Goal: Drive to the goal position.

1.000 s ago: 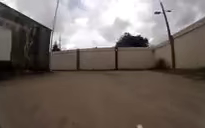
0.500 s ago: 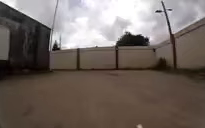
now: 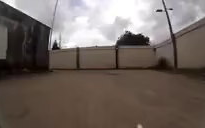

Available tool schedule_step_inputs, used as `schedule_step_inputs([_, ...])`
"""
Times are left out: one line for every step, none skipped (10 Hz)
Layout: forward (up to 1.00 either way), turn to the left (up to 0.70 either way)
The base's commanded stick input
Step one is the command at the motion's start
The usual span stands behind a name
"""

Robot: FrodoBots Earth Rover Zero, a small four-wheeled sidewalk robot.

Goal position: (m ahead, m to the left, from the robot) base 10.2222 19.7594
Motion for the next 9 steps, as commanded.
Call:
schedule_step_inputs([0.30, 0.00])
schedule_step_inputs([0.30, 0.00])
schedule_step_inputs([0.30, 0.00])
schedule_step_inputs([0.30, 0.00])
schedule_step_inputs([0.30, 0.00])
schedule_step_inputs([0.30, 0.00])
schedule_step_inputs([0.30, 0.00])
schedule_step_inputs([0.30, 0.00])
schedule_step_inputs([0.30, 0.00])
